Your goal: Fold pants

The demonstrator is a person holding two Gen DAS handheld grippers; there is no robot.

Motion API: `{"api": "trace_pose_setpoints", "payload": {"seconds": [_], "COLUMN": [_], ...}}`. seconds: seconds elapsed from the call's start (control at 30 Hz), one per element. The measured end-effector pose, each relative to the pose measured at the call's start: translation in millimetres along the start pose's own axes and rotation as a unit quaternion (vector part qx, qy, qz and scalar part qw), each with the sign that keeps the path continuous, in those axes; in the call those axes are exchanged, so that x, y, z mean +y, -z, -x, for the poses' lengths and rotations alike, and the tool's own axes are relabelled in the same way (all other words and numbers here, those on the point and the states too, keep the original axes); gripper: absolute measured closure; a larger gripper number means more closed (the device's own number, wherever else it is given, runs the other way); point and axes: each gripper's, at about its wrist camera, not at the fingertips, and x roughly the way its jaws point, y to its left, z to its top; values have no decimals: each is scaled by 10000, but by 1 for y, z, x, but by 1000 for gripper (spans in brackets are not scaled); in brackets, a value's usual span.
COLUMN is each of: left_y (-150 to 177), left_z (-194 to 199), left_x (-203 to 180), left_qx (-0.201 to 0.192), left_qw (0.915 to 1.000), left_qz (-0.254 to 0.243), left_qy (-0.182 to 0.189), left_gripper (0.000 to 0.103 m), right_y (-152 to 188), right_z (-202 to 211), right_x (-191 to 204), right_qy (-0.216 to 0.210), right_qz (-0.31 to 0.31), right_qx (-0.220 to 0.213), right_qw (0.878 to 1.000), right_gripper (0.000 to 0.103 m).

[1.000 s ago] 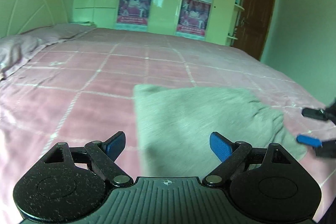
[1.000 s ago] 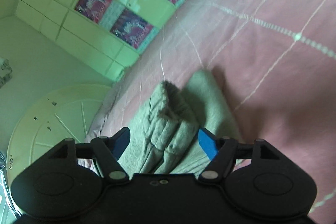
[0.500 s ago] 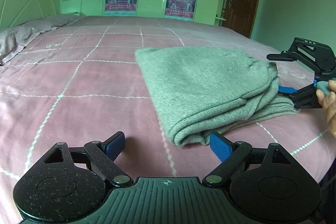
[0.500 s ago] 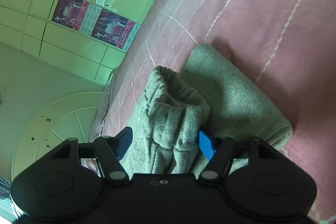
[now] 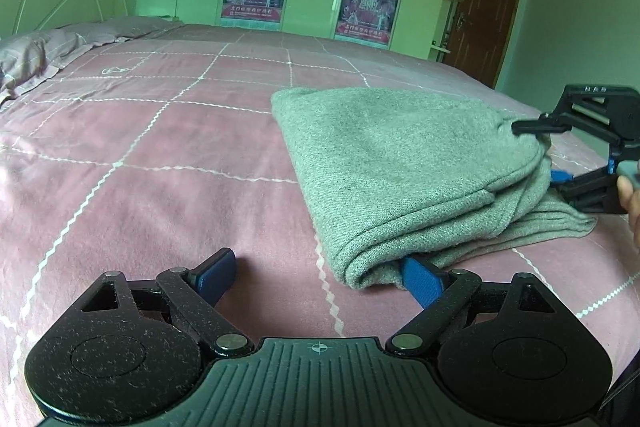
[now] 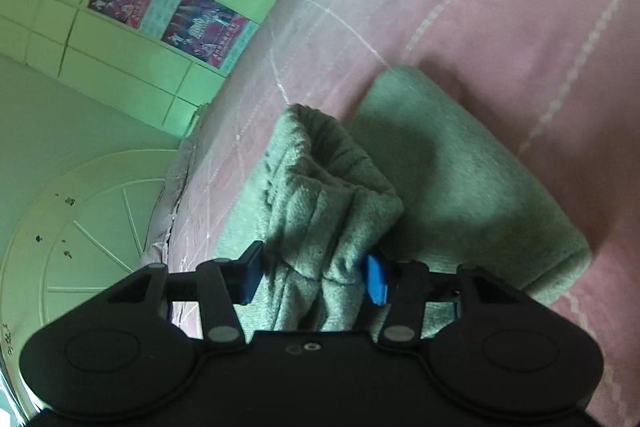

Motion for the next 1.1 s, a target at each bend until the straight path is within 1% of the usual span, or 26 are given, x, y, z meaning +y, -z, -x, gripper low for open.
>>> {"api": "trace_pose_setpoints", "payload": {"seconds": [0.1, 0.17, 0.2, 0.23, 0.27, 0.33, 0.43, 0.53, 0.63, 0.67, 0.7, 0.8, 0.9, 0.97, 1.0, 1.1], "left_y": [1, 2, 2, 2, 2, -2, -3, -6, -14, -15, -14, -5, 4, 3, 3, 7], "left_z": [0, 0, 0, -1, 0, 2, 5, -2, -9, -13, -19, -12, -5, -6, -6, -8], "left_x": [-2, -2, -3, -3, -3, -6, -10, -16, -20, -19, -16, -8, 0, 5, 7, 7], "left_qx": [1, -2, -4, -8, -3, 8, -69, -57, -79, 10, 157, -58, -294, -284, -288, -324], "left_qw": [10000, 10000, 9999, 9999, 9999, 9999, 9999, 9998, 9999, 9997, 9986, 9981, 9969, 9958, 9956, 9960], "left_qz": [-47, -90, -114, -120, -118, -126, -94, -184, -57, 9, 58, 278, 624, 812, 840, 789], "left_qy": [-20, -26, -36, -45, -56, -75, 24, -67, -103, -243, -511, -544, -383, -313, -283, -272], "left_gripper": [14, 13, 13, 13, 13, 13, 13, 12, 12, 12, 12, 12, 12, 11, 11, 11], "right_y": [0, -1, -1, -1, -1, 2, 7, 12, 19, 22, 24, 27, 26, 24, 20, 5], "right_z": [-6, -10, -12, -13, -11, -2, 11, 13, 12, 12, 12, 17, 27, 31, 33, 42], "right_x": [0, 10, 16, 21, 25, 33, 58, 94, 136, 148, 162, 198, 224, 226, 221, 185], "right_qy": [13, 143, 239, 351, 355, 115, -305, -754, -1006, -1107, -1205, -1553, -1808, -1804, -1795, -1604], "right_qz": [93, 314, 478, 642, 734, 804, 913, 1085, 1503, 1616, 1772, 2113, 2409, 2558, 2534, 2085], "right_qx": [89, 244, 300, 346, 338, 198, -12, 21, 169, 206, 229, 355, 349, 340, 268, -39], "right_qw": [9999, 9991, 9981, 9967, 9961, 9965, 9954, 9912, 9834, 9804, 9765, 9643, 9529, 9491, 9502, 9648], "right_gripper": [56, 51, 56, 67, 71, 73, 73, 74, 74, 74, 74, 75, 75, 75, 75, 75]}}
